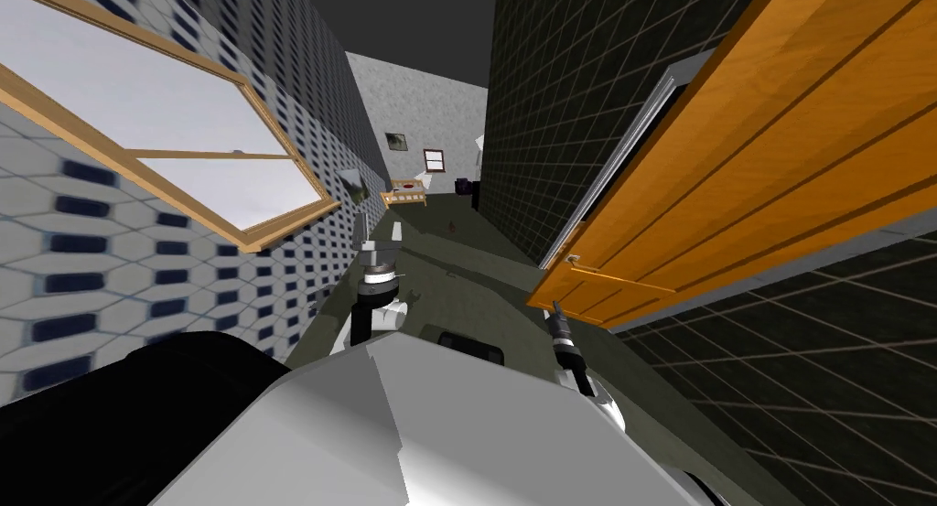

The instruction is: Pull the door open

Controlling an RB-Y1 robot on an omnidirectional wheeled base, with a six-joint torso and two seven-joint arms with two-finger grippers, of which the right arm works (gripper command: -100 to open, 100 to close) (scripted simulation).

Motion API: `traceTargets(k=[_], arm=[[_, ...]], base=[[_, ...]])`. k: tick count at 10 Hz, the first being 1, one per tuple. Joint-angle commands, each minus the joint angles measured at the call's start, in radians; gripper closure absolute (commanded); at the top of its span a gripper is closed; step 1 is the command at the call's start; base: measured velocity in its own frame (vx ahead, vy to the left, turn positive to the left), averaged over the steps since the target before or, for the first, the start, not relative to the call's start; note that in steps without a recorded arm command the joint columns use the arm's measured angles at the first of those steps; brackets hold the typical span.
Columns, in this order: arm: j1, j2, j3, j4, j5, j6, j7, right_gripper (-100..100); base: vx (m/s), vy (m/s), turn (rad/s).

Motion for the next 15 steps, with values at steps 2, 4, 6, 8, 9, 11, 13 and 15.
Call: traceTargets(k=[2,4,6,8,9,11,13,15], arm=[[0.0,-0.006,-0.031,0.014,-0.015,0.003,0.008,-100],[0.002,-0.008,-0.041,0.017,-0.02,0.004,0.01,-100],[0.005,-0.013,-0.063,0.022,-0.03,0.007,0.014,-100],[0.006,-0.015,-0.07,0.024,-0.034,0.008,0.015,-100],[0.008,-0.018,-0.083,0.027,-0.04,0.01,0.018,-100],[0.009,-0.021,-0.094,0.03,-0.045,0.012,0.02,-100],[0.011,-0.024,-0.108,0.034,-0.052,0.014,0.022,-100],[0.013,-0.027,-0.119,0.037,-0.057,0.016,0.024,-100]], base=[[0.135,-0.138,0.14],[0.133,-0.11,0.106],[0.117,-0.111,0.117],[0.126,-0.115,0.06],[0.11,-0.115,0.099],[0.144,-0.132,0.087],[0.152,-0.143,0.08],[0.141,-0.154,0.058]])
